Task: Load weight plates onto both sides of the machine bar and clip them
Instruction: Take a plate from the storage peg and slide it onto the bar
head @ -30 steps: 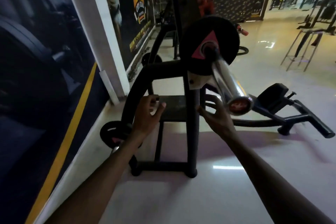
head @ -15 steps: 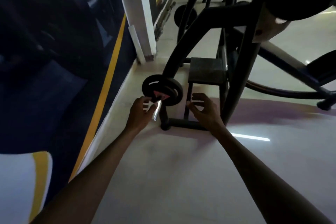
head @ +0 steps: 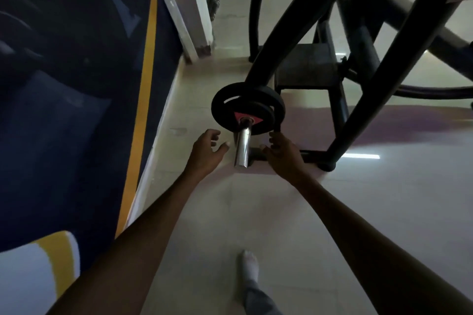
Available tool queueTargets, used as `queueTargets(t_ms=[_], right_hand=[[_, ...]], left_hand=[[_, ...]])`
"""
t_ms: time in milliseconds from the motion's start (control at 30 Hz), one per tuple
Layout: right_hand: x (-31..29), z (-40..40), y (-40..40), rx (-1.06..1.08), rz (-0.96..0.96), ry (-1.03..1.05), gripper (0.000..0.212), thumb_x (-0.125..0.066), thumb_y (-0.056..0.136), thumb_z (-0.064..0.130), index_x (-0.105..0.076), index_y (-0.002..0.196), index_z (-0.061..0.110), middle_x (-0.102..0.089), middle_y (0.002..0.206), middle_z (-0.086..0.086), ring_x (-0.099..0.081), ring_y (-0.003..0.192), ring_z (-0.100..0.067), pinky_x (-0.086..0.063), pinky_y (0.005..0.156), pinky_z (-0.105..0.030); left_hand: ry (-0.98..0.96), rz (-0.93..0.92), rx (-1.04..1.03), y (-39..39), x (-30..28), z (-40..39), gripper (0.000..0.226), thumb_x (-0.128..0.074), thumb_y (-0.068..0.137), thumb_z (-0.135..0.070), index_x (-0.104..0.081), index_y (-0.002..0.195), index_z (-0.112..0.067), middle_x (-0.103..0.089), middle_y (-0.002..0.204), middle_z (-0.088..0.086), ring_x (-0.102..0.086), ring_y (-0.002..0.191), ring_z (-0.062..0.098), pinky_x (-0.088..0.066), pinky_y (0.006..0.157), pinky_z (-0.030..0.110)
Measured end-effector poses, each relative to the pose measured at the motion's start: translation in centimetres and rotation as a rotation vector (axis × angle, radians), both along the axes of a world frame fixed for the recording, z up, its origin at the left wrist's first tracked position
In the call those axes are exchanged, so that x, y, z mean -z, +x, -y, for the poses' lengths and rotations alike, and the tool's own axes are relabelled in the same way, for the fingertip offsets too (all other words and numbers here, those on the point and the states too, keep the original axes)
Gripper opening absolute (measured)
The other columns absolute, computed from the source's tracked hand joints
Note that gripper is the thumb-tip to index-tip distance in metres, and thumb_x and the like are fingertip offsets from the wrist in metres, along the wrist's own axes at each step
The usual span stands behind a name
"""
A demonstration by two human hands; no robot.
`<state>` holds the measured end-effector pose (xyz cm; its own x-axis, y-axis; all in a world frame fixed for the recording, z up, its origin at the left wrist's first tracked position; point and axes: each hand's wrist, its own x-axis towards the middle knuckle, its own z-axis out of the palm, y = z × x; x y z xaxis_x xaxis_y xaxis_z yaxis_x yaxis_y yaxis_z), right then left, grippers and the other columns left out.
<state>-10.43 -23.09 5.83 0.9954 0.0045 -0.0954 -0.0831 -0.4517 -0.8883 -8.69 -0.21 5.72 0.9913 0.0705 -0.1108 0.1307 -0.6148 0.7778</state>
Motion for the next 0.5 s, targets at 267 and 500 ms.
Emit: queueTargets(t_ms=[267,500], right_hand=[[6.6,-0.5,9.5,0.053,0.044,-0.062,0.053,-0.07,0.09,0.001,-0.044,0.136,0.002,-0.047,0.119,-0.001,-0.053,0.099,0.001,-0.048,0.076,-0.004],[10.9,-0.7,14.4,0.056,0.087,-0.086,0.064,-0.067,0.09,0.002,-0.036,0.144,0.018,-0.04,0.14,-0.012,-0.041,0.125,-0.017,-0.042,0.102,-0.02]], left_hand=[[-0.036,-0.133,0.052,10.0,7.1,-1.2,0.071,-0.078,0.09,-0.027,-0.041,0.149,-0.015,-0.053,0.142,0.009,-0.056,0.125,0.025,-0.051,0.104,0.043],[0.011,-0.034,0.103,15.9,11.3,-2.4,0.085,-0.083,0.085,-0.02,-0.036,0.156,-0.018,-0.049,0.147,0.011,-0.05,0.133,0.028,-0.048,0.107,0.044]])
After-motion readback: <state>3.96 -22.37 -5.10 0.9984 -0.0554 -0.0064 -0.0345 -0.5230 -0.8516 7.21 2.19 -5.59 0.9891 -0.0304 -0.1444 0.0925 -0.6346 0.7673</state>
